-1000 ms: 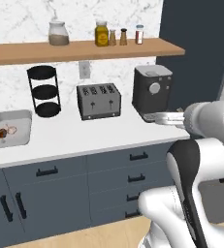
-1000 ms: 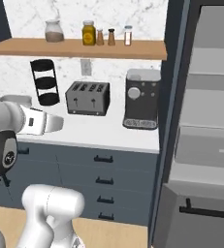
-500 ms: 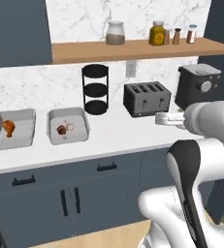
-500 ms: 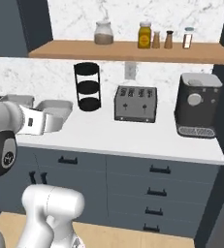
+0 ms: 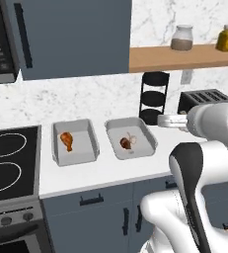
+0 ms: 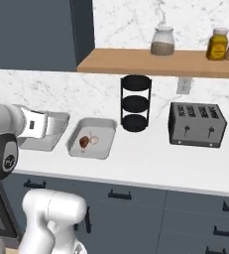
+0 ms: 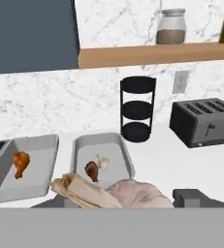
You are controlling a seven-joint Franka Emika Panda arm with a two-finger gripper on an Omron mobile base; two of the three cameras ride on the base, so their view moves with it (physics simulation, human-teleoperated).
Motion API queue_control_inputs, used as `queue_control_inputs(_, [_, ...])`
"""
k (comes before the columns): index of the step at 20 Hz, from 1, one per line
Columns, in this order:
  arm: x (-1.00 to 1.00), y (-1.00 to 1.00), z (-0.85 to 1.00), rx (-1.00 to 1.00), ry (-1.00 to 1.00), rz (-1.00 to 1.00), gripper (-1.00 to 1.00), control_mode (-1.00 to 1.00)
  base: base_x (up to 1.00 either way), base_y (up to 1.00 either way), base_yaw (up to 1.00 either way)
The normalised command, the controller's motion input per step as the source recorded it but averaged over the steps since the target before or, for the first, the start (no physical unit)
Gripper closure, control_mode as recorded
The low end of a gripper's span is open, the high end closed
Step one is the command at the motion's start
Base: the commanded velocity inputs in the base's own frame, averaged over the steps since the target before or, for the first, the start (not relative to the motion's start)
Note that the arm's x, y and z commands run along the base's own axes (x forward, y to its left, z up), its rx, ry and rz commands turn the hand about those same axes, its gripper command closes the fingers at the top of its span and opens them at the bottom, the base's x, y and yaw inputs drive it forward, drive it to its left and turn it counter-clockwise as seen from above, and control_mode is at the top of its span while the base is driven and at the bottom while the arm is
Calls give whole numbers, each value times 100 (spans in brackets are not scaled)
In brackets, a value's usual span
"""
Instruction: Place one garlic and one chicken drumstick in each tupperware on the nearby counter, to pack two identical lunches.
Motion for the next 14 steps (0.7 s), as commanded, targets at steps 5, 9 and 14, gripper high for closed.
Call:
queue_control_inputs(5, [0, 0, 0, 0, 0, 0, 100, 100, 35, 100, 0])
queue_control_inputs(9, [0, 0, 0, 0, 0, 0, 100, 100, 48, 99, 0])
queue_control_inputs(14, [0, 0, 0, 0, 0, 0, 100, 100, 53, 52, 0])
